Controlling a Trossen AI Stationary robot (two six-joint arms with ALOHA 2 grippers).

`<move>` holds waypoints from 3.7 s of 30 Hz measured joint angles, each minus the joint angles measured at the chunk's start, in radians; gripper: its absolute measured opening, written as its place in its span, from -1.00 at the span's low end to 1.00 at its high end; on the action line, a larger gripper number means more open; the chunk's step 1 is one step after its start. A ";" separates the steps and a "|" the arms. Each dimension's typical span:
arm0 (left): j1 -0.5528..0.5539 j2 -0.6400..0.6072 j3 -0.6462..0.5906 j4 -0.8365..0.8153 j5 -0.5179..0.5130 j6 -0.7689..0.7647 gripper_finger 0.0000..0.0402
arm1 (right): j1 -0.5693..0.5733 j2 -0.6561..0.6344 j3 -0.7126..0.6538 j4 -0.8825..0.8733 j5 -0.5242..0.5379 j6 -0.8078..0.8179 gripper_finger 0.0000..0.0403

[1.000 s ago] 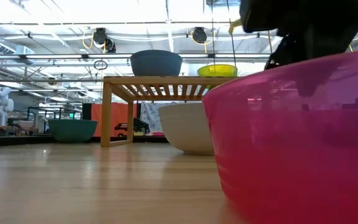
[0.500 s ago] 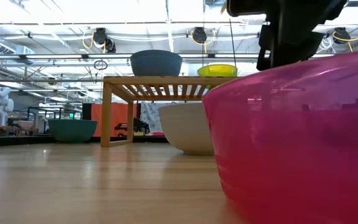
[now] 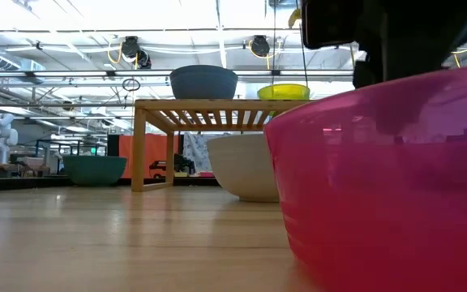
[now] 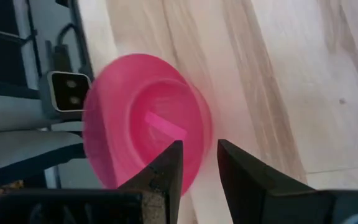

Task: Place and stack bowls onto a shelf
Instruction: Stack the red bowl on top of the green bowl on the shelf

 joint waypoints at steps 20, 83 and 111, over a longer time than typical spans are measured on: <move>0.000 0.000 0.000 0.000 0.000 0.006 -0.63 | 0.006 0.105 0.000 0.089 -0.001 0.009 -0.54; 0.000 0.000 0.000 0.000 -0.003 -0.097 -0.63 | -0.560 -0.619 0.351 -0.605 0.415 -0.655 -1.00; 0.000 0.000 0.000 0.000 -0.004 -0.210 -0.63 | -1.194 -0.188 0.685 -0.766 0.019 -1.117 -1.00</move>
